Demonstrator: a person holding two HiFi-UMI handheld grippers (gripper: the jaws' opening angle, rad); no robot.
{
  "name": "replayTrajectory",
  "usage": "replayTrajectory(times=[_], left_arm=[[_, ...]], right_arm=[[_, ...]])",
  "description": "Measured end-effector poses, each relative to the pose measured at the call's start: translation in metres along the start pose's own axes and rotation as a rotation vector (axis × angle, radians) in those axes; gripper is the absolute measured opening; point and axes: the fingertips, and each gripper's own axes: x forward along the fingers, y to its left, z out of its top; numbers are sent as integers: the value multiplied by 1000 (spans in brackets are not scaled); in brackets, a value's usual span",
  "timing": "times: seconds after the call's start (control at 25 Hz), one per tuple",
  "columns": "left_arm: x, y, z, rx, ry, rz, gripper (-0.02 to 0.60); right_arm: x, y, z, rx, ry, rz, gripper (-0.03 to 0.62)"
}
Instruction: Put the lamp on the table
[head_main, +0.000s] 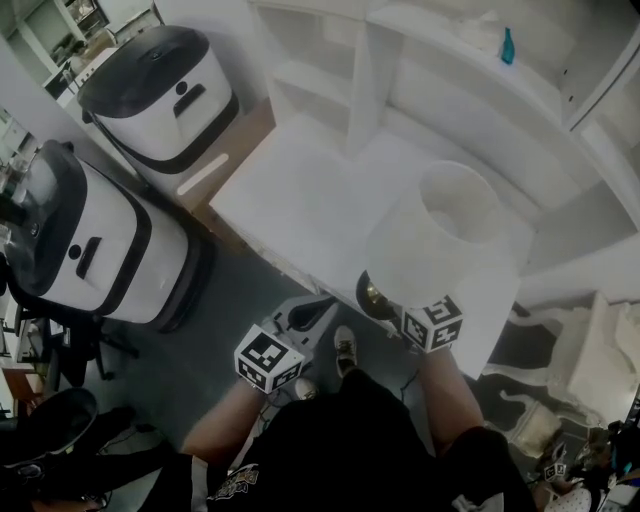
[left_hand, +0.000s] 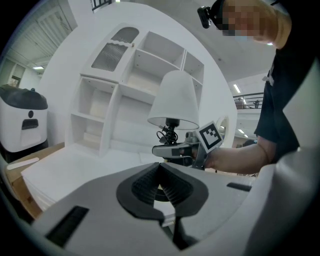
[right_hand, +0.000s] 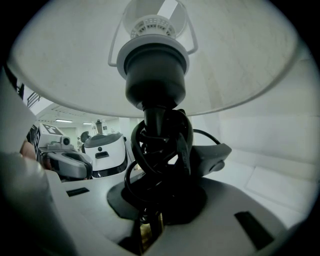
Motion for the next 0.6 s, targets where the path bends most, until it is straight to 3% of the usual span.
replayTrajectory(times=[0.6], left_arm=[[57, 29, 15, 6, 10, 7, 8]], right_arm=[[29, -63, 10, -2, -3, 5, 75]])
